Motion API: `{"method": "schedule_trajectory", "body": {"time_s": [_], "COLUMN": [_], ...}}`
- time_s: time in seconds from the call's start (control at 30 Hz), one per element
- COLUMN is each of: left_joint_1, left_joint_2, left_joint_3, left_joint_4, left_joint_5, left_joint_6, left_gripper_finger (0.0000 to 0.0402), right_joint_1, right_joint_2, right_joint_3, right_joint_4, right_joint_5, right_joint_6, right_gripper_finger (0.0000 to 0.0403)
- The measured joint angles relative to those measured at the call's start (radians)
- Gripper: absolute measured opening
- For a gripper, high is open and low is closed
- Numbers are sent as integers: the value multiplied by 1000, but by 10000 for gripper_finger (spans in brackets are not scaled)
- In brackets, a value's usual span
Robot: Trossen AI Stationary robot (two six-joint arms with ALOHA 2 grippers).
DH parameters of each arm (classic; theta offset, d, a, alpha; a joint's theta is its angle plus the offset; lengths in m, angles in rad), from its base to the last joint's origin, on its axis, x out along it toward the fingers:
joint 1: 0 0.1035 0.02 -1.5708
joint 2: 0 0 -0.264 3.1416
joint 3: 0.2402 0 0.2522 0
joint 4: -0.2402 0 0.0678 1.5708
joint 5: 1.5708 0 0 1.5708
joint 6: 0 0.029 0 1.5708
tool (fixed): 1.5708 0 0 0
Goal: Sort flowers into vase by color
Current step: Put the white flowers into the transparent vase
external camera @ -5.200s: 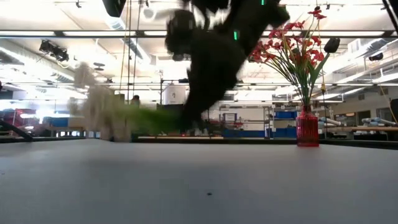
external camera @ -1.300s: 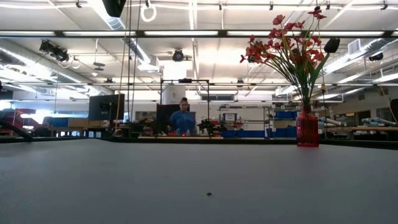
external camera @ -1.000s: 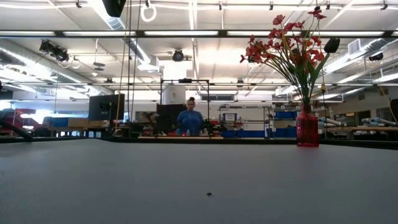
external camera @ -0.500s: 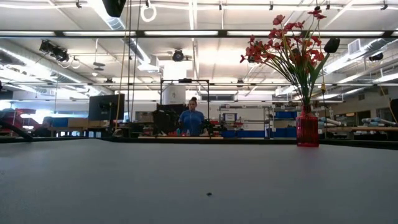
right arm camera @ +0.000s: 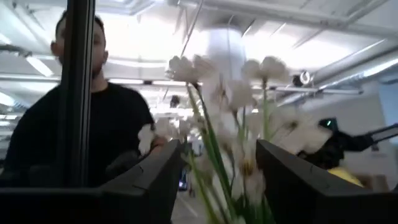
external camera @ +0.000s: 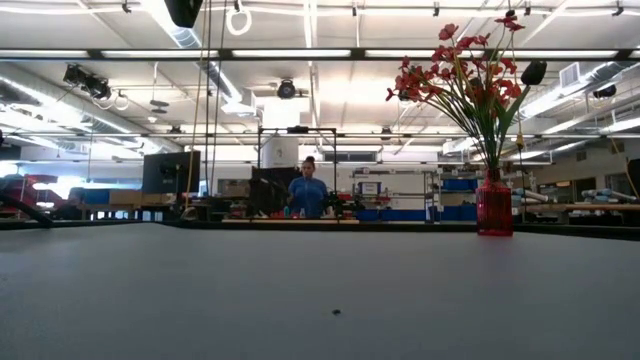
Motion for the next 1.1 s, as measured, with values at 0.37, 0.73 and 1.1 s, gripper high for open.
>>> {"method": "schedule_trajectory", "body": {"time_s": [0.37,0.73,1.1], "left_joint_1": [0,0,0], "left_joint_2": [0,0,0], "left_joint_3": [0,0,0], "left_joint_4": [0,0,0], "left_joint_5": [0,0,0], "left_joint_6": [0,0,0], "left_gripper_finger": [203,203,203], "right_joint_1": [-20,-46,-34], "right_joint_2": [-11,-13,-41], "right_joint_3": [29,189,490], "right_joint_4": [-51,-285,-1024], "right_joint_5": [115,39,-23], "right_joint_6": [-39,-188,-572], "right_gripper_finger": [213,225,285]}}
